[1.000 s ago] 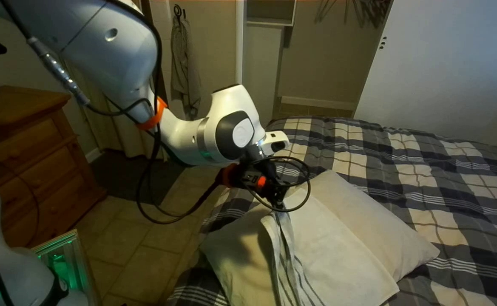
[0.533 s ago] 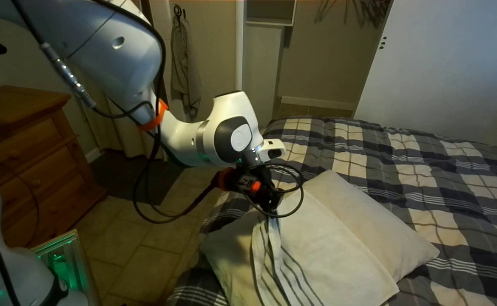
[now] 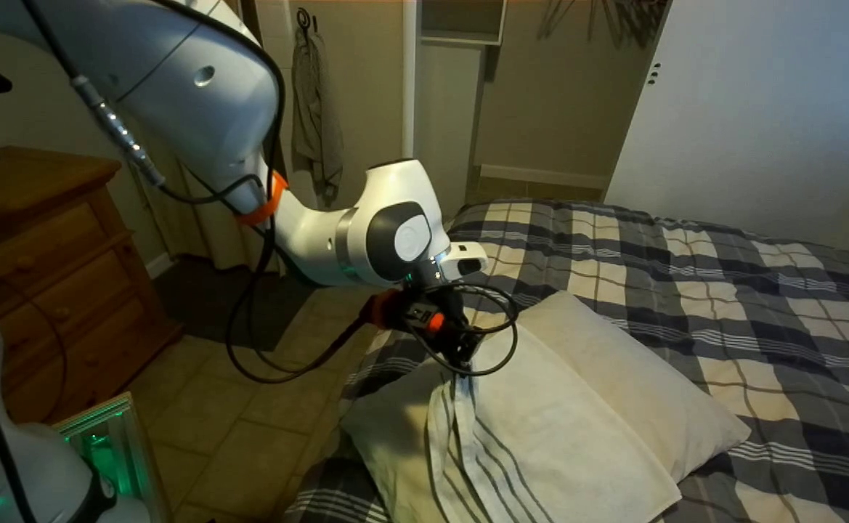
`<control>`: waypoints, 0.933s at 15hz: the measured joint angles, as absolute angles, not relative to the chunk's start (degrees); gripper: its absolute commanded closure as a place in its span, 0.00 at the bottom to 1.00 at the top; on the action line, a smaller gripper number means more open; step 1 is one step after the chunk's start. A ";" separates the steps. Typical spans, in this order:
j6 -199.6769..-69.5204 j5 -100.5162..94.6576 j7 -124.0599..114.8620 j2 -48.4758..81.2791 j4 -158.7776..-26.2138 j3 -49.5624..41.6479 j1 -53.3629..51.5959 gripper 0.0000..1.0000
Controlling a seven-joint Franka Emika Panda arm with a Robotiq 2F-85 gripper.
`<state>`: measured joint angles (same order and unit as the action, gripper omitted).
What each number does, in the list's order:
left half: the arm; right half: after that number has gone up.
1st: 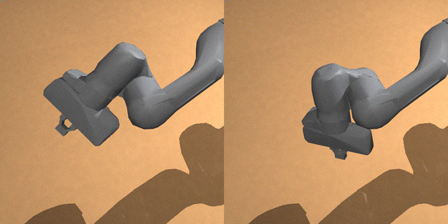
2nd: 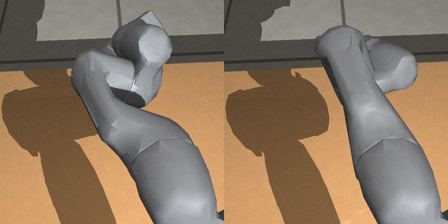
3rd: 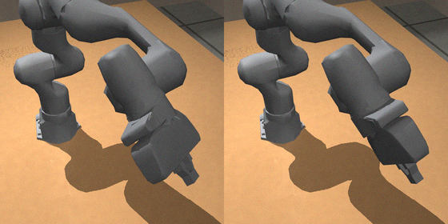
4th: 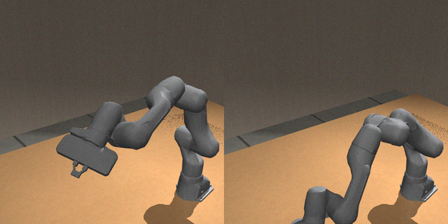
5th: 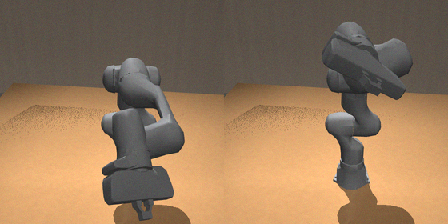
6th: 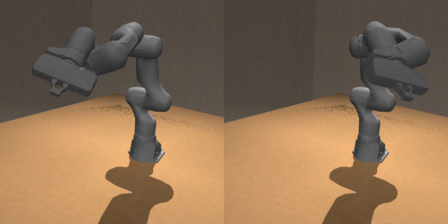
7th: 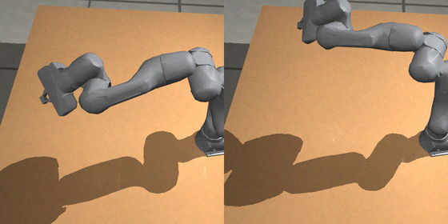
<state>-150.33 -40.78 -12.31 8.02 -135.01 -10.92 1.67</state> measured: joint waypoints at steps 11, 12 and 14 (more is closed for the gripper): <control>-150.27 -40.74 -12.31 8.03 -135.01 -10.85 1.80 0.97; -150.27 -40.74 -12.31 8.03 -135.01 -10.85 1.81 1.00; -150.27 -40.74 -12.31 8.03 -135.01 -10.85 1.85 0.95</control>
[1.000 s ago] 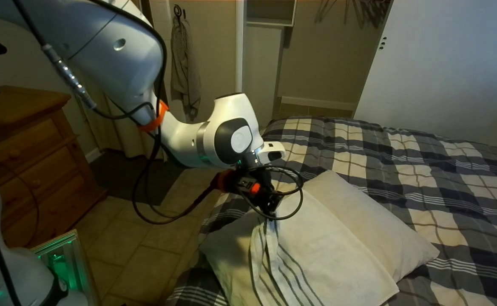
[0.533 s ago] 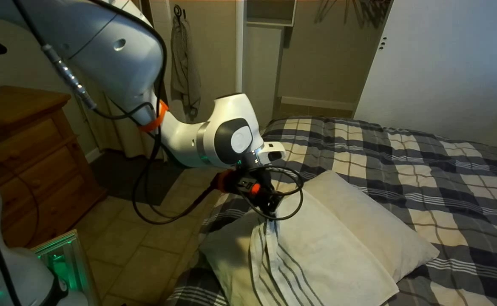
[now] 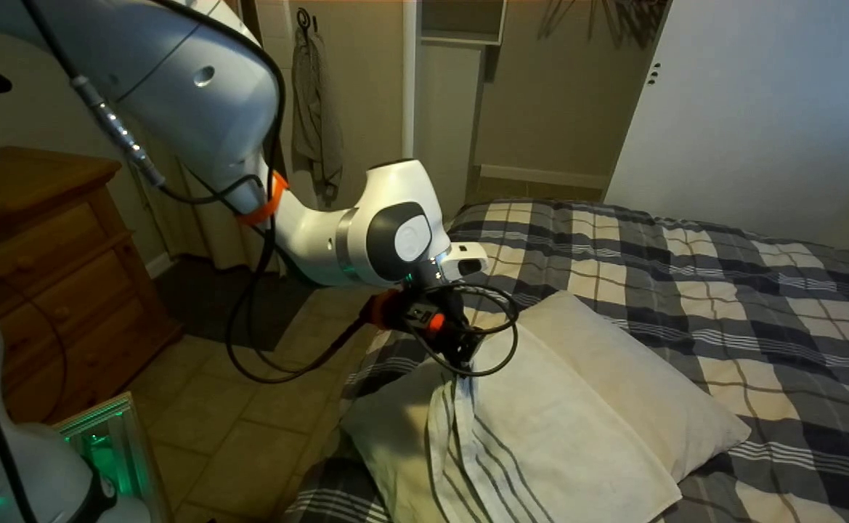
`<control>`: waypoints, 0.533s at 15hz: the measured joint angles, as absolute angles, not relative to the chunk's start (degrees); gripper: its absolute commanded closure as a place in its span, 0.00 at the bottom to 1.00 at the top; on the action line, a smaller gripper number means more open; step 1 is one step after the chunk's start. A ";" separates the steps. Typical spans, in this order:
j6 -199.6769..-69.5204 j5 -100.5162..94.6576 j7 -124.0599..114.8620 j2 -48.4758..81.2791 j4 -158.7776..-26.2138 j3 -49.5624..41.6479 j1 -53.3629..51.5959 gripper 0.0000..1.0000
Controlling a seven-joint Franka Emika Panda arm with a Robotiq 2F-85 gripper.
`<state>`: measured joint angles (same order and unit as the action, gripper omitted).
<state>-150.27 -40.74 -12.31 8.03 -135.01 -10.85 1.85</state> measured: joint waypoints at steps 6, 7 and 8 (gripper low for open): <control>-150.27 -40.74 -12.31 8.04 -135.01 -10.78 1.86 0.84; -150.27 -40.74 -12.31 8.04 -134.99 -10.75 1.86 0.84; -150.27 -40.74 -12.31 8.03 -134.97 -10.74 1.86 0.85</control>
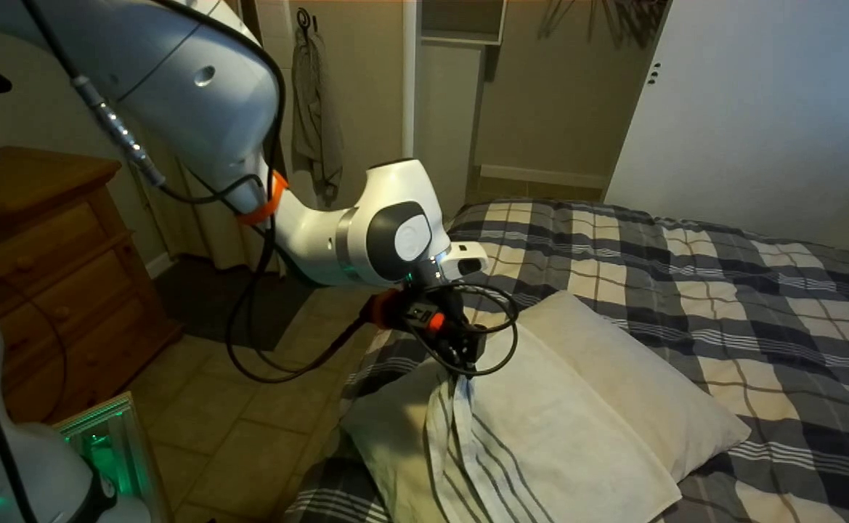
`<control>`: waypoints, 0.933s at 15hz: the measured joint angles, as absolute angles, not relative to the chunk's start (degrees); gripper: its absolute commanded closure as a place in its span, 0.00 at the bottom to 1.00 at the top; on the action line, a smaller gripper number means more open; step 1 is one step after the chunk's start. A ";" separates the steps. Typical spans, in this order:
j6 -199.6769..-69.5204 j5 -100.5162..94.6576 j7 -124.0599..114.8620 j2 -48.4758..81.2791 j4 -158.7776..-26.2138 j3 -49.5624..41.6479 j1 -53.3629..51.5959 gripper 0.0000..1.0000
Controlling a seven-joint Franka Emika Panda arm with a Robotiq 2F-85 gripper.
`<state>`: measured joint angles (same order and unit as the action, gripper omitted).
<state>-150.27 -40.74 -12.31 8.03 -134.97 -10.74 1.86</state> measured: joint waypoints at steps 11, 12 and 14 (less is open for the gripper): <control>-150.27 -40.74 -12.33 8.04 -134.92 -10.74 1.93 0.69; -150.27 -40.74 -12.33 8.04 -134.88 -10.74 1.94 0.45; -150.27 -40.74 -12.33 8.04 -134.80 -10.74 1.98 0.40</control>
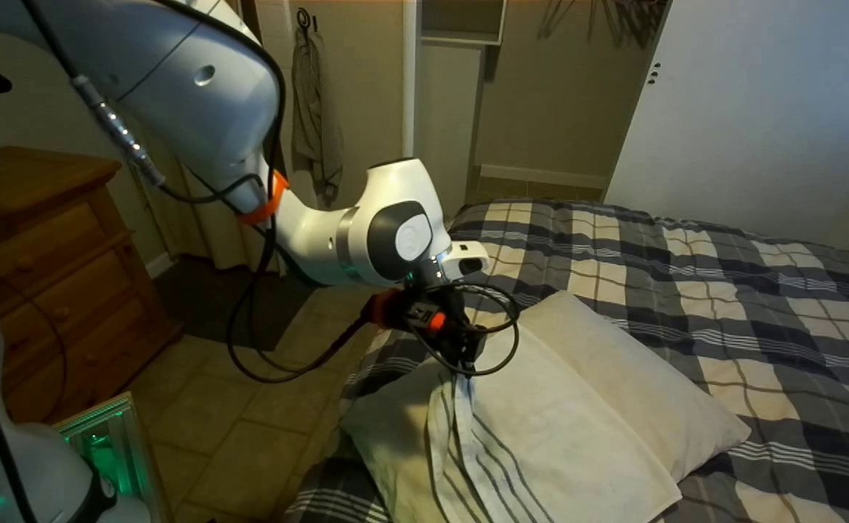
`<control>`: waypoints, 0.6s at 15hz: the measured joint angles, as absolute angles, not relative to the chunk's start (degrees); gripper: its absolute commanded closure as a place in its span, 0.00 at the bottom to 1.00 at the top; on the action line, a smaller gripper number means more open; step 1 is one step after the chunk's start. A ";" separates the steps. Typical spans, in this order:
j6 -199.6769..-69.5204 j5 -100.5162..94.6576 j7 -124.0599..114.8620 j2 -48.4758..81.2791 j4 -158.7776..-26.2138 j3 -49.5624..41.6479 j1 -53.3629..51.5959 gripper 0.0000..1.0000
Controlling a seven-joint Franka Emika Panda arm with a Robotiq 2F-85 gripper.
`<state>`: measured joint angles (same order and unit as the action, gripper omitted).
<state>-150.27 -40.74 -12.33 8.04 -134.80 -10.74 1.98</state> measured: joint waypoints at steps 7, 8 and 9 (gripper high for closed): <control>-150.38 -40.75 -12.33 8.03 -134.73 -10.75 2.21 0.18; -150.69 -40.75 -12.29 8.04 -134.73 -10.74 2.26 0.37; -151.26 -40.75 -12.24 8.07 -134.73 -10.74 2.35 0.38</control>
